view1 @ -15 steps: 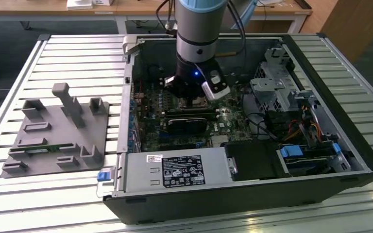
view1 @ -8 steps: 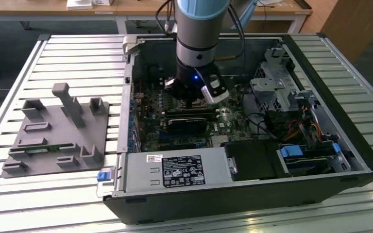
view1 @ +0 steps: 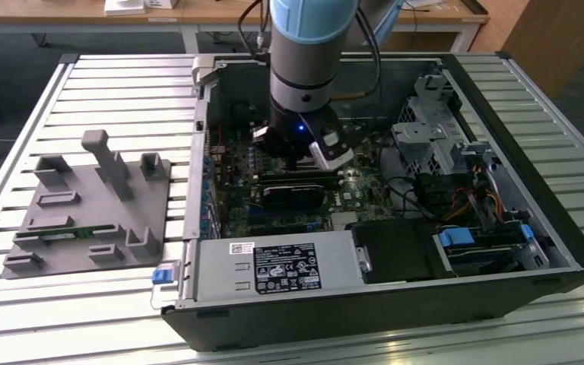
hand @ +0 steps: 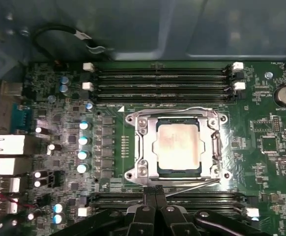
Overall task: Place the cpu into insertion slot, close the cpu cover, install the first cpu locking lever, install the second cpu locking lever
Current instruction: 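Install the second cpu locking lever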
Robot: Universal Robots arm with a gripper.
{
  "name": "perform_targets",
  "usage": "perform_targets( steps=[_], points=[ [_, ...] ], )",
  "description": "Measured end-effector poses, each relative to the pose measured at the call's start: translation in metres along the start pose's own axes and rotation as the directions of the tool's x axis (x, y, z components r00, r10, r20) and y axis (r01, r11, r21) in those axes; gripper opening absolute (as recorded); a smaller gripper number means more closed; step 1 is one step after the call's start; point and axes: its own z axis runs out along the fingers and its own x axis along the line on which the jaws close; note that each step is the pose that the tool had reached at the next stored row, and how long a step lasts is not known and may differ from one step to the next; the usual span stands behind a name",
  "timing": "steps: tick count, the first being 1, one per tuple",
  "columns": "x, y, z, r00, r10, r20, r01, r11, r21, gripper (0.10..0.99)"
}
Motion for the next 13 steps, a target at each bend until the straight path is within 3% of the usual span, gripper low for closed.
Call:
perform_targets(
  steps=[2,10,13],
  points=[
    [0.0027,-0.0025,-0.0004,1.0000,0.000,-0.0003,0.000,0.9999,-0.011,0.106],
    [0.0060,-0.0049,0.0067,1.0000,0.000,-0.0006,0.000,0.9996,-0.028,0.106],
    [0.0062,-0.0070,0.0073,1.0000,0.000,-0.0008,0.000,0.9992,-0.041,0.106]
  ],
)
